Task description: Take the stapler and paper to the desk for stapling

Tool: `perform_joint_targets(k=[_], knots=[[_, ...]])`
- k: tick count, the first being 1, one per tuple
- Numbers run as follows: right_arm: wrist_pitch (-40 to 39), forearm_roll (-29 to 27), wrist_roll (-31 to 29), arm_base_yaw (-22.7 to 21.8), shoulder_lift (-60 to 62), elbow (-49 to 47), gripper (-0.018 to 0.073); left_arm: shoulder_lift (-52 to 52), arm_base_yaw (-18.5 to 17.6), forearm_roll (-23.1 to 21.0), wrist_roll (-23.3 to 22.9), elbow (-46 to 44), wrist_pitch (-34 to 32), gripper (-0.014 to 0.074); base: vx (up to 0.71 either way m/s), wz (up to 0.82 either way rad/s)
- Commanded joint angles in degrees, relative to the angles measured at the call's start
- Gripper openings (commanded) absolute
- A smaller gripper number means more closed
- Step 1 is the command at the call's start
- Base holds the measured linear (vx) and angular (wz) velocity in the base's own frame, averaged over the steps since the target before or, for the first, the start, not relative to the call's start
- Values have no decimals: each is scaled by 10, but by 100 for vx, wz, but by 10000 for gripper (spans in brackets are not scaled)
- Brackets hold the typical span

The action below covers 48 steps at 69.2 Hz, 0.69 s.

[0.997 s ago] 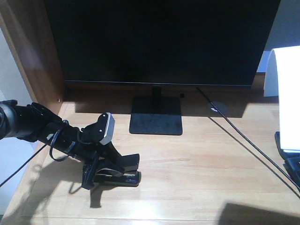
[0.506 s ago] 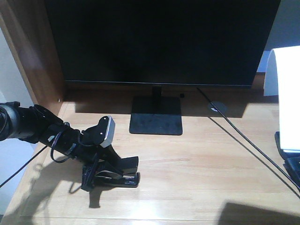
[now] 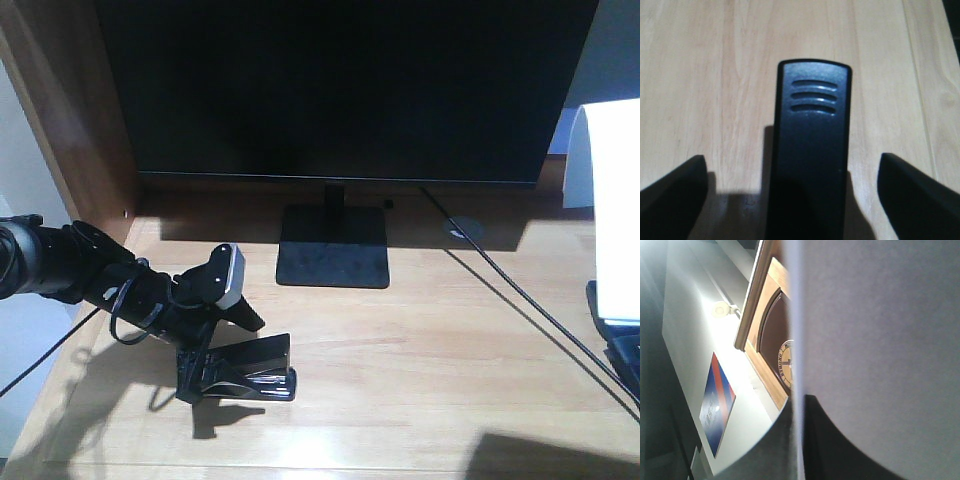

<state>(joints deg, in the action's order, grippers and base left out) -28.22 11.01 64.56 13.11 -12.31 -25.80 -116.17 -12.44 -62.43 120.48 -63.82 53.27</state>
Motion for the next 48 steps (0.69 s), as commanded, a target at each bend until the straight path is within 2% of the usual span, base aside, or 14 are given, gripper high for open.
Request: perform_joint_targets(k=[1,10,21,36,48], knots=[[-26,3,-3,-2,-8,-18,-1,33,-2,-28,-14,-13,22,731,0,0],[-26,3,-3,-2,-8,-18,-1,47,-2,-28,-12,-13,14,713,0,0],[-26,3,-3,-2,-8,-18,-1,69,-2,-28,-15,-13,11,636,0,0],[-26,3,-3,-2,-8,-18,-1,114,-2,-28,-74,-13,17,455,0,0],[-26,3,-3,-2,-8,-18,-1,150,-2,-28,-79,-13,24,280,0,0]])
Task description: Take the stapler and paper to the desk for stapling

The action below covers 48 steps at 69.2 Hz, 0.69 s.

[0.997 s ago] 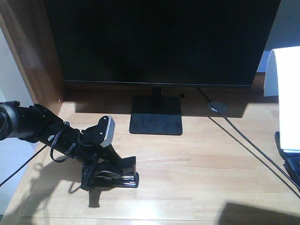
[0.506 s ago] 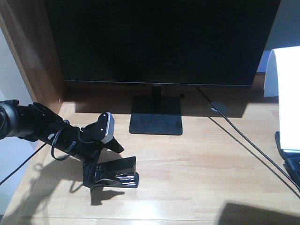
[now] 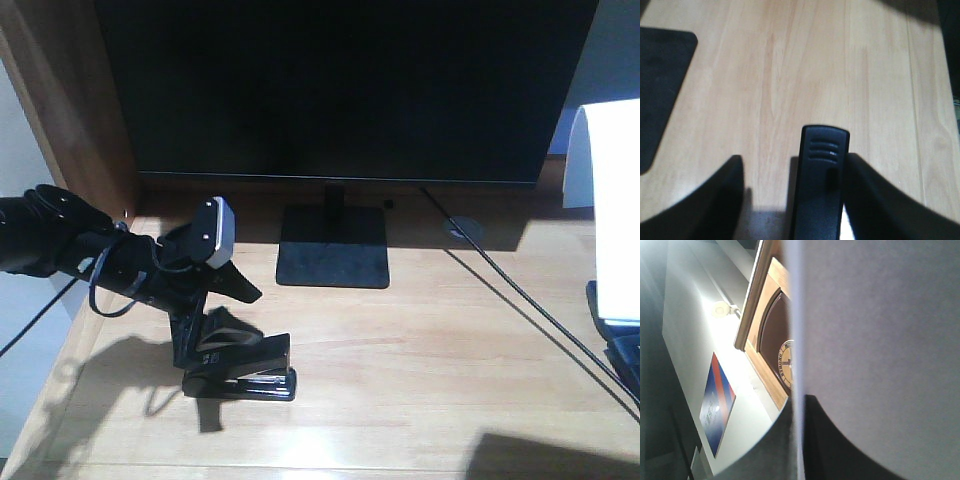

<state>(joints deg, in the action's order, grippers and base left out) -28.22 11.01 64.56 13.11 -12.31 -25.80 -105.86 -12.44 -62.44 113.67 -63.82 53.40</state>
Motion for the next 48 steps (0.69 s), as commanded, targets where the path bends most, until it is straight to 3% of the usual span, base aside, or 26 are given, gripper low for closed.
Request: perform_joint_targets(k=[1,18,48], knots=[[-26,3,-3,-2,-8,-18,-1,50,-2,-28,-11,-13,23,264,0,0],[-26,3,-3,-2,-8,-18,-1,70,-2,-28,-20,-13,23,-11,0,0],[-25,3,-3,-2,-8,-18,-1,32,-12,-28,-19,-13,28,-8,0,0]])
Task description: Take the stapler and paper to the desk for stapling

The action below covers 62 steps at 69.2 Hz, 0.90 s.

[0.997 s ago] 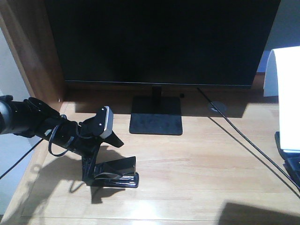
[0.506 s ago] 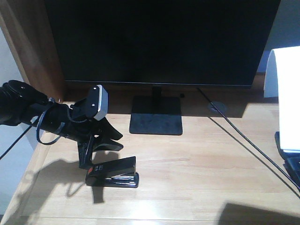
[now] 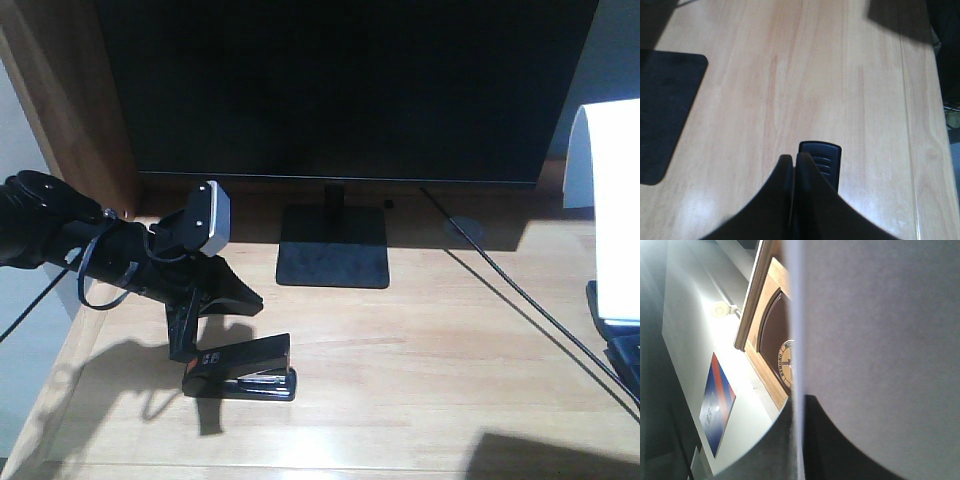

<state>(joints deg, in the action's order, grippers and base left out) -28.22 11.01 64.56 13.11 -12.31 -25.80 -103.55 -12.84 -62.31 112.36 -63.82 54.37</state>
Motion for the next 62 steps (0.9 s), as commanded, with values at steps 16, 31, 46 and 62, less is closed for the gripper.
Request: perform_joint_targets(k=[16,31,46,62], knots=[[-25,3,-3,-2,-8,-18,-1,-37,-30,-29,-6,-13,20,-8,0,0],[-25,3,-3,-2,-8,-18,-1,-46,-33,-29,-6,-13,21,-8,0,0],[-25,3,-3,-2,-8,-18,-1,-46,-33,-29,-6,-13,21,-8,0,0],[-25,3,-3,-2,-8,-18,-1,-46,-33,-29,-6,-13,21,-8,0,0]])
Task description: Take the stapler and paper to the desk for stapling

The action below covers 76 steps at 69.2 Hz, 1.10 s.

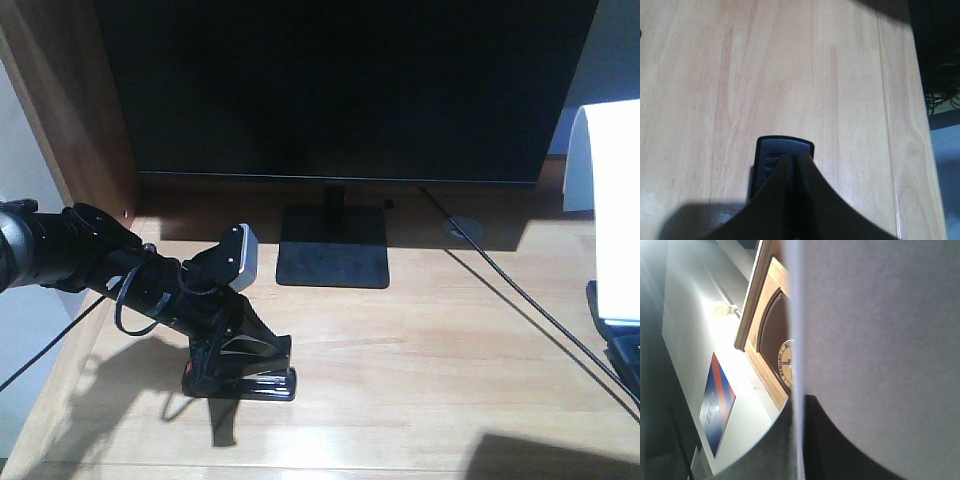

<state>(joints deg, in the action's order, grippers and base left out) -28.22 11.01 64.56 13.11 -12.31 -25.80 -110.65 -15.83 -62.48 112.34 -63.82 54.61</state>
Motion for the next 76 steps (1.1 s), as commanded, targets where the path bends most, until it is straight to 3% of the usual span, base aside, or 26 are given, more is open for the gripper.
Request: perform_joint_targets(k=[1,76], knots=[[-25,3,-3,-2,-8,-18,-1,25,-3,-27,-5,-13,19,-8,0,0],[-27,0,-3,-2,-8,-18,-1,25,-3,-27,-5,-13,19,-8,0,0]])
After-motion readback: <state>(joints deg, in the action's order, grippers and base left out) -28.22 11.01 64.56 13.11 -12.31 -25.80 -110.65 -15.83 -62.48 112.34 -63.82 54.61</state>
